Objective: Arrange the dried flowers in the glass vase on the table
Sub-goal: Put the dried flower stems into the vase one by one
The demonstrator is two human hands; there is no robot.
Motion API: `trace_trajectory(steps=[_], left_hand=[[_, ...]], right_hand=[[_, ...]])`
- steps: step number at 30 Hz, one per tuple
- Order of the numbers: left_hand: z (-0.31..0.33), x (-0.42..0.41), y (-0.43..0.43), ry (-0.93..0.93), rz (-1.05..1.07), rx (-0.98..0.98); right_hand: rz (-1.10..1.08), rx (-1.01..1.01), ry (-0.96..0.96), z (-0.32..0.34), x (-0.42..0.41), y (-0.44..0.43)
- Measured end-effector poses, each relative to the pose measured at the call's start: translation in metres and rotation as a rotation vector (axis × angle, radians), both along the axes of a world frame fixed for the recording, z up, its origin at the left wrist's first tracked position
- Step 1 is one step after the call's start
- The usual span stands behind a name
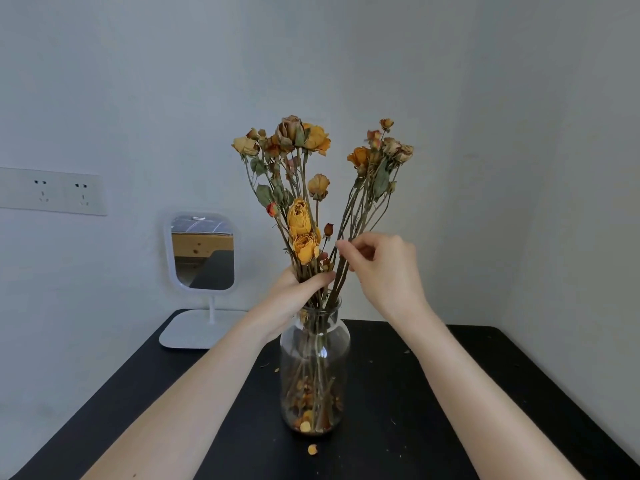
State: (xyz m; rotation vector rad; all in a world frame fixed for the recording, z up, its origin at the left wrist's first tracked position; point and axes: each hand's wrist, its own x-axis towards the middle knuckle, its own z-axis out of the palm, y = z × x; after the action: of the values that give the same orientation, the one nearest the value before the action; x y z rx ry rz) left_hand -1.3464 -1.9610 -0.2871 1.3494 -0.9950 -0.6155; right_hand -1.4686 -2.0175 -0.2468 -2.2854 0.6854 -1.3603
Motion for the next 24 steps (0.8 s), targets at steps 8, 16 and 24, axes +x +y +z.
trace_trajectory(steps=[8,16,24], left_hand=[[-0.003,0.000,0.002,0.015,0.000,-0.023],[-0.005,0.002,0.003,0.030,-0.012,-0.016],[-0.007,0.001,0.003,0.032,-0.019,-0.046]], right_hand=[[-0.061,-0.006,0.165,-0.024,0.007,0.000],[-0.008,0.041,-0.046,-0.011,0.003,0.003],[0.038,0.137,0.117,-0.026,0.004,0.001]])
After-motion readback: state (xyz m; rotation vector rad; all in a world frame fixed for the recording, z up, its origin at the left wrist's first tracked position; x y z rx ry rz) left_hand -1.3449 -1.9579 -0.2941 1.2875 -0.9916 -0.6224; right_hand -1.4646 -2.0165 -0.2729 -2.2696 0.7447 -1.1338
